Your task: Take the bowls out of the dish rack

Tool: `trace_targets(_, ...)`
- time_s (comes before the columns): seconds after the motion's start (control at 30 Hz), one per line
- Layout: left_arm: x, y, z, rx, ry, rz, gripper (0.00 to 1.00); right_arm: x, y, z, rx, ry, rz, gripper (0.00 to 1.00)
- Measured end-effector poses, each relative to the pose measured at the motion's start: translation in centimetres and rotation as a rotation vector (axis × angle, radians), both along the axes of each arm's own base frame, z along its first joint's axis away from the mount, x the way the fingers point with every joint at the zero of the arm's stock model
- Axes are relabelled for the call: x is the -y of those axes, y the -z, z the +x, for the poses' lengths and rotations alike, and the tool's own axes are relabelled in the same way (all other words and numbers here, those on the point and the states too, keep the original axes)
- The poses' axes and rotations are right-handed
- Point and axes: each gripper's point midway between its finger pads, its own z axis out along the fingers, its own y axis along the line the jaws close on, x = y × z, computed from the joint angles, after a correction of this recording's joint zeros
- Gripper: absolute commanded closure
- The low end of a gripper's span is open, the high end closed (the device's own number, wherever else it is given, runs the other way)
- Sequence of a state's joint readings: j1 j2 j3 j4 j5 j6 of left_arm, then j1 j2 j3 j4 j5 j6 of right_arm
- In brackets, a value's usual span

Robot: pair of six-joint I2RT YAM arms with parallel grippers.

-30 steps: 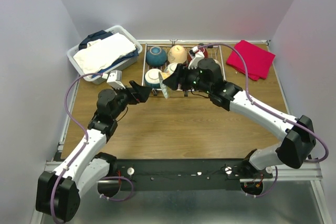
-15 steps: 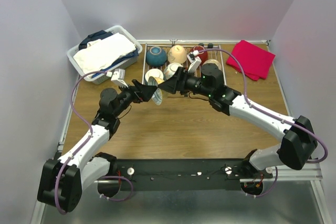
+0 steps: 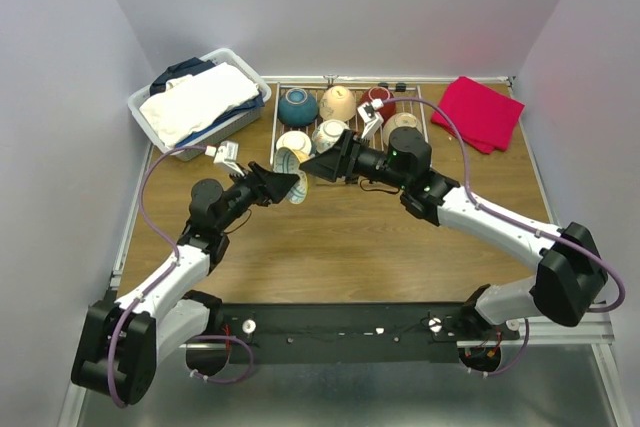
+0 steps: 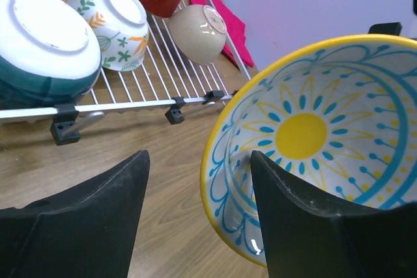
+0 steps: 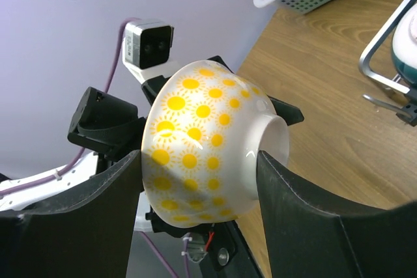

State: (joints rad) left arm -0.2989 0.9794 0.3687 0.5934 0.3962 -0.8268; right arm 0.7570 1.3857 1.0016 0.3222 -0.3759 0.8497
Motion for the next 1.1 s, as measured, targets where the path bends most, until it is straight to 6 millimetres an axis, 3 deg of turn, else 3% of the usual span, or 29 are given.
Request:
trace_targets(0.07, 0.0, 0.1, -0.2, -0.004, 0.006, -0.018, 0.42, 0.0, 0.4, -0.2, -0.011, -0.005, 0.005, 0.56)
trace_targets(0.2, 0.2, -0.4, -0.6, 0.001, 0.026, -0.054, 0.67, 0.1, 0.8, -0.3, -0.026, -0.011, 0.016, 0.56)
trace_targets(0.27, 0.2, -0.8, -0.6, 0.007, 0.029, -0.072, 0.73, 0.1, 0.9, -0.4, -0.031, -0.014, 0.02, 0.56)
trace_targets(0.47, 0.0, -1.1, -1.1, -0.011, 0.041, -0.129, 0.96, 0.6, 0.9, -0.4, -0.043, -0.014, 0.048, 0.43)
trace_targets(0.5, 0.0, -1.3, -1.3, -0.011, 0.044, -0.141, 1.0, 0.8, 0.8, -0.5, -0.042, -0.014, 0.055, 0.36)
trace_targets(0.7, -0.8, -2.0, -1.5, 0.018, 0.021, -0.139, 1.0, 1.7, 0.5, -0.4, -0.018, 0.007, 0.063, 0.09)
trace_targets(0.93, -2.5, 1.6, -1.1, -0.075, -0.061, 0.02, 1.0, 2.6, -0.1, -0.4, 0.027, 0.04, 0.036, 0.03)
trace_targets(1.1, -3.6, 1.8, -0.6, -0.11, -0.099, 0.166, 1.0, 4.1, 0.6, 0.3, 0.062, 0.118, -0.06, 0.02)
